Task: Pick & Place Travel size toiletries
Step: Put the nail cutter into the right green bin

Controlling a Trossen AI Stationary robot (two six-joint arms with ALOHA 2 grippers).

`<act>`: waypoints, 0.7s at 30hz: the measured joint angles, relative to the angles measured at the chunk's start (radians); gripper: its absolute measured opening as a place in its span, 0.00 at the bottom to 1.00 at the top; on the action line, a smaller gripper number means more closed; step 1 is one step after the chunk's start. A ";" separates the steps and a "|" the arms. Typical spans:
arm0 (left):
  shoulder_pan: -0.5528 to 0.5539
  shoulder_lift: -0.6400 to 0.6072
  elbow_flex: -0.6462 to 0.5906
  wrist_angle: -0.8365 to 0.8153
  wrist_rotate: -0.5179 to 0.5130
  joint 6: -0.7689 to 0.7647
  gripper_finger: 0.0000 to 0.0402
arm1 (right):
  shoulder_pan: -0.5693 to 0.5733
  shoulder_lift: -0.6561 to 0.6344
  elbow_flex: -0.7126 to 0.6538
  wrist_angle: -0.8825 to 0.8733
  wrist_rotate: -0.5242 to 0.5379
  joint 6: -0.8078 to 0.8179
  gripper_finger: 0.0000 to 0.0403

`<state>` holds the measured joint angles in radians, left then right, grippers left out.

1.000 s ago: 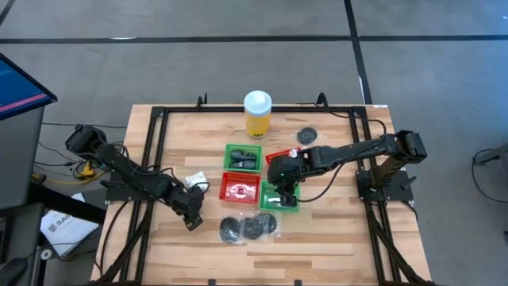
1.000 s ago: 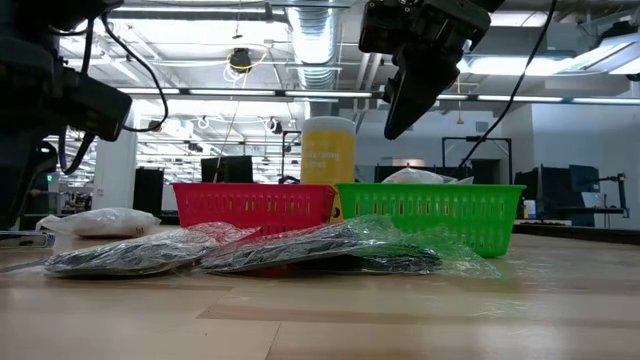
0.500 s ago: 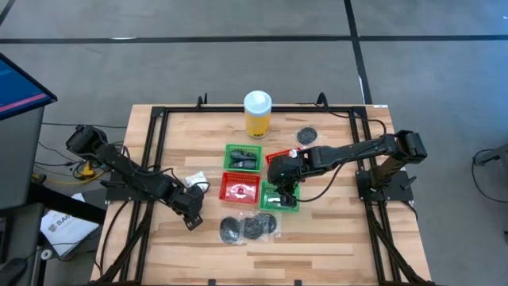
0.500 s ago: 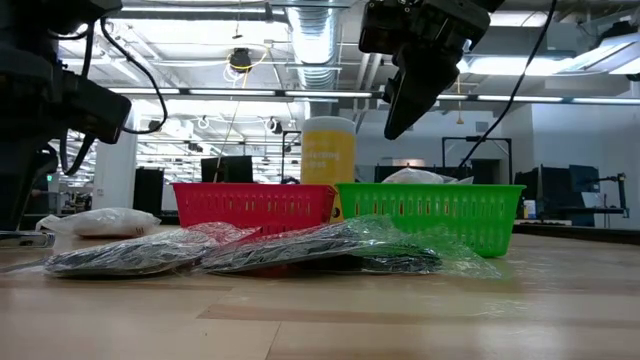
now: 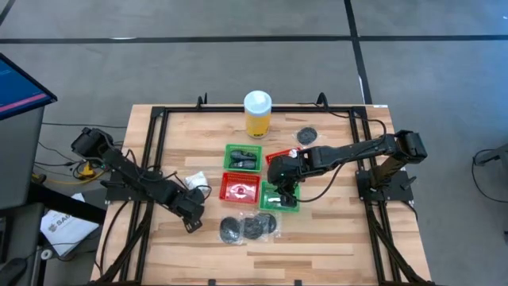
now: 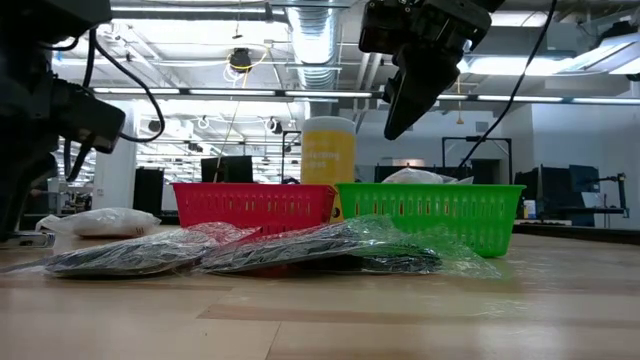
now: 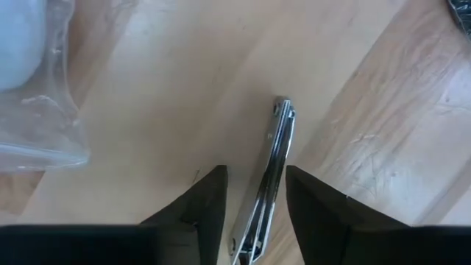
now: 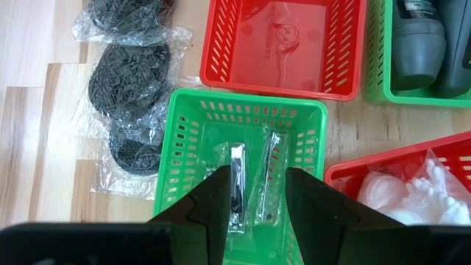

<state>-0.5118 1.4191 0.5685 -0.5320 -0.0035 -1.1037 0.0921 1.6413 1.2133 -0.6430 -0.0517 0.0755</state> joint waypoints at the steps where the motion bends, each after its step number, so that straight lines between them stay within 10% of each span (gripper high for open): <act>1: -0.004 -0.002 -0.001 0.000 -0.007 0.000 0.31 | 0.000 0.000 0.000 0.000 0.000 0.000 0.30; 10: -0.008 -0.006 -0.003 -0.034 -0.033 -0.025 0.05 | 0.000 0.000 -0.001 0.000 0.000 -0.005 0.30; 21: -0.008 -0.026 0.018 -0.053 -0.071 -0.029 0.02 | 0.000 0.000 -0.001 0.000 0.000 -0.006 0.30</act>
<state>-0.5194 1.3929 0.5863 -0.5850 -0.0747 -1.1328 0.0917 1.6413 1.2125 -0.6430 -0.0517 0.0696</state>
